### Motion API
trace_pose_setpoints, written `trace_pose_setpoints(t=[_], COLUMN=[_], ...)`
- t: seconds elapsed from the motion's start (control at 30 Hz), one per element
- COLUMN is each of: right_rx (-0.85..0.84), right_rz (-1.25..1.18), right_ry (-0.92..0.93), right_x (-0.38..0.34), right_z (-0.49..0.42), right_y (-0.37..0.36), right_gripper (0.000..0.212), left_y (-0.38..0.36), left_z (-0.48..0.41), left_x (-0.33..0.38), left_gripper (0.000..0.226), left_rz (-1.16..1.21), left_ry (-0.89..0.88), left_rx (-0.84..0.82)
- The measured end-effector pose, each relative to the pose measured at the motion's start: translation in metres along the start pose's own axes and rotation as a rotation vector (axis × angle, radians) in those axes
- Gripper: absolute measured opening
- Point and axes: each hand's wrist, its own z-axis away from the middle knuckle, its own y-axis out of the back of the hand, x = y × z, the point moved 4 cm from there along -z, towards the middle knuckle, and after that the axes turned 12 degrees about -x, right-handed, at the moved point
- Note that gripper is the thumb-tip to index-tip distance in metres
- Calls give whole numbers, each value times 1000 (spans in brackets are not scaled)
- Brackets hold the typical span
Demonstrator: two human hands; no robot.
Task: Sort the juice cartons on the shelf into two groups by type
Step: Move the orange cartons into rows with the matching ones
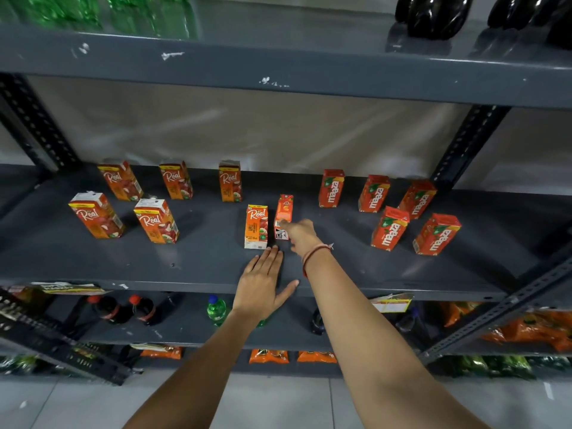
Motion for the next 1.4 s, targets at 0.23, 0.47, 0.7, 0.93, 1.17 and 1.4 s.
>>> trace_pose_setpoints(t=[0.23,0.47,0.7,0.93,1.17,1.4], right_rx=[-39,24,-110,-219,-57,-146], right_rz=[0,118,63,-135,-210,-232], right_ry=[-46,9,3,38,106,193], right_x=[-13,-14,-11,8,26,31], right_z=[-6,-7,-3,4,4,10], right_y=[-7,0,11,16,28,35], right_gripper=[61,69,75,65,46,25], left_y=[-2,0,2,1,2,3], left_z=[-1,0,1,1,2,1], left_x=[0,0,0,0,1,2], left_gripper=[83,80,75,75,76,72], left_rz=[31,37,20,12,3,5], left_ry=[-21,-30,-28,-32,-30,-31], left_rx=[22,39,55,67,65,70])
